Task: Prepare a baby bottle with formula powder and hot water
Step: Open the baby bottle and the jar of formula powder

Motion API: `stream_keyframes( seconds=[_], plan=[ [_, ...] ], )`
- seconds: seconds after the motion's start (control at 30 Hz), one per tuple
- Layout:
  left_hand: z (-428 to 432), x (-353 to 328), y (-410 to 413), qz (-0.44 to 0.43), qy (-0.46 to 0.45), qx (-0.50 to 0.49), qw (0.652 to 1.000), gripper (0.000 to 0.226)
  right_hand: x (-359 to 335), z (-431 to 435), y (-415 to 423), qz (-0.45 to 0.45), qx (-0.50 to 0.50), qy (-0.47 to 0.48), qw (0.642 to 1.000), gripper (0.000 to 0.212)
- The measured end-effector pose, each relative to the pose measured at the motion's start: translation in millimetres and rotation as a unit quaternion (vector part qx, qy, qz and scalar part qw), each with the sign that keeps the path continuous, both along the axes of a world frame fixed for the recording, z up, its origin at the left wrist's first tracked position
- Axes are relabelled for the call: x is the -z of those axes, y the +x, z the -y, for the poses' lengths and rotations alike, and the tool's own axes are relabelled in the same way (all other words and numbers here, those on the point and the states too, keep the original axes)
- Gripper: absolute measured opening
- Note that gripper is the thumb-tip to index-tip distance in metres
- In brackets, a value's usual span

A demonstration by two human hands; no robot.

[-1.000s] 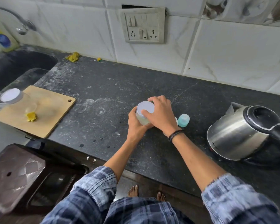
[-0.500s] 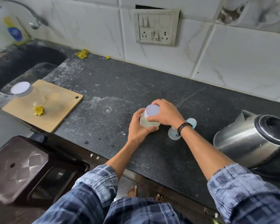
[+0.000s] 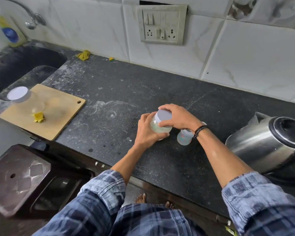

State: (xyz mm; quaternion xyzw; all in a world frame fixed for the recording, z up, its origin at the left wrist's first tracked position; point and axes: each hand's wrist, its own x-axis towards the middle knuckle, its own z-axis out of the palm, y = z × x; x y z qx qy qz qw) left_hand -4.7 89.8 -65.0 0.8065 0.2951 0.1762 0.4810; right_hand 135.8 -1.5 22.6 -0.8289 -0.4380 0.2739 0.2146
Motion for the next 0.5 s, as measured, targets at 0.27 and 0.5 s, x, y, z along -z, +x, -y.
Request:
stream_keyframes(
  seconds=[0.27,0.5],
  plan=[
    [-5,-7,8,-0.023,-0.034,0.011,0.999,0.079,21,-15,-31,0.079,0.136,-0.01,0.988,0.073],
    [-11,-5,5,-0.017,-0.025,0.025,0.999,0.079,37,-17,-38,0.075,0.121,0.047,0.989,0.053]
  ],
)
